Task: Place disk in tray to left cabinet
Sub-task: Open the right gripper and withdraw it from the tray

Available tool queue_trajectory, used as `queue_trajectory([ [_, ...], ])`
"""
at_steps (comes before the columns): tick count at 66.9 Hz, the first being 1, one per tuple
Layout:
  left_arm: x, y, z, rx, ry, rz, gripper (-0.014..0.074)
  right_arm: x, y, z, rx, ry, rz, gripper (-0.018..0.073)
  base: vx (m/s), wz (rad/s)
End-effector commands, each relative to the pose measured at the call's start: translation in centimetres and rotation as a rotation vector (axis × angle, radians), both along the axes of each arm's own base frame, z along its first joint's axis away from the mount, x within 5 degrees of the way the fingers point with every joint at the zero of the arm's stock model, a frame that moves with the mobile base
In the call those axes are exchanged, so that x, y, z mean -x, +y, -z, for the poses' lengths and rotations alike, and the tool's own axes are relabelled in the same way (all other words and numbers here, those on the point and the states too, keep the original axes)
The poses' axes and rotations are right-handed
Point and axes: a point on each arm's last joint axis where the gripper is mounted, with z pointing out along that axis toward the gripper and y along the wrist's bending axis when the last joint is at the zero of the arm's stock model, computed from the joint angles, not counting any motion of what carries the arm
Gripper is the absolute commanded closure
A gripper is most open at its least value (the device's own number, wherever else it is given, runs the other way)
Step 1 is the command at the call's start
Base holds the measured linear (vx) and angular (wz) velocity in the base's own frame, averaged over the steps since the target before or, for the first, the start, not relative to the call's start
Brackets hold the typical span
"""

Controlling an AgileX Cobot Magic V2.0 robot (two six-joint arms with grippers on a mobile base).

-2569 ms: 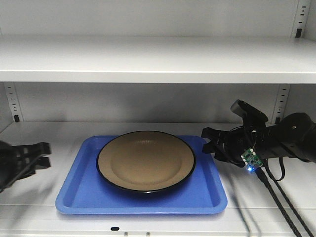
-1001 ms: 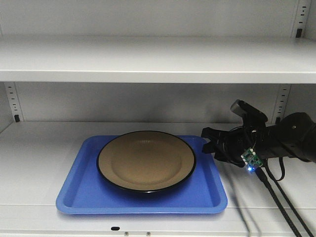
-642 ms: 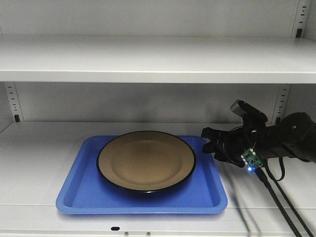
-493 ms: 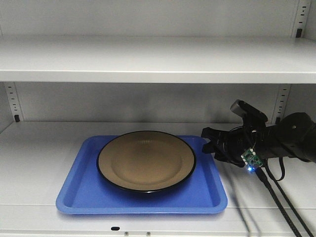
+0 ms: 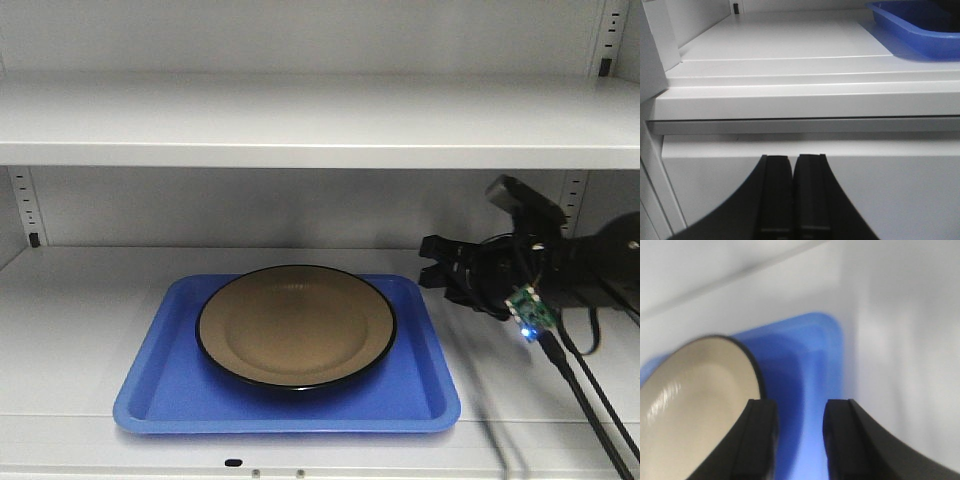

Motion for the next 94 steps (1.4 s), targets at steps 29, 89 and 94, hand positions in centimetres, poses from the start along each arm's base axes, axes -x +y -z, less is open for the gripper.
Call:
queue_trajectory([
  [29, -0.1, 0.0, -0.1, 0.007, -0.069, -0.008, 0.06, 18.6, -4.5, -1.1, 0.145, -0.339, 0.152, 0.0358, 0.0, 0.0],
  [89, -0.1, 0.0, -0.1, 0.007, -0.069, -0.008, 0.06, 32.7, -7.6, 13.7, 0.419, -0.534, 0.175, 0.0565, 0.0, 0.0],
  [94, -0.1, 0.0, -0.1, 0.009, -0.069, -0.007, 0.06, 32.6, -7.7, 13.8, 0.42, -0.51, 0.186, 0.0565, 0.0, 0.0],
])
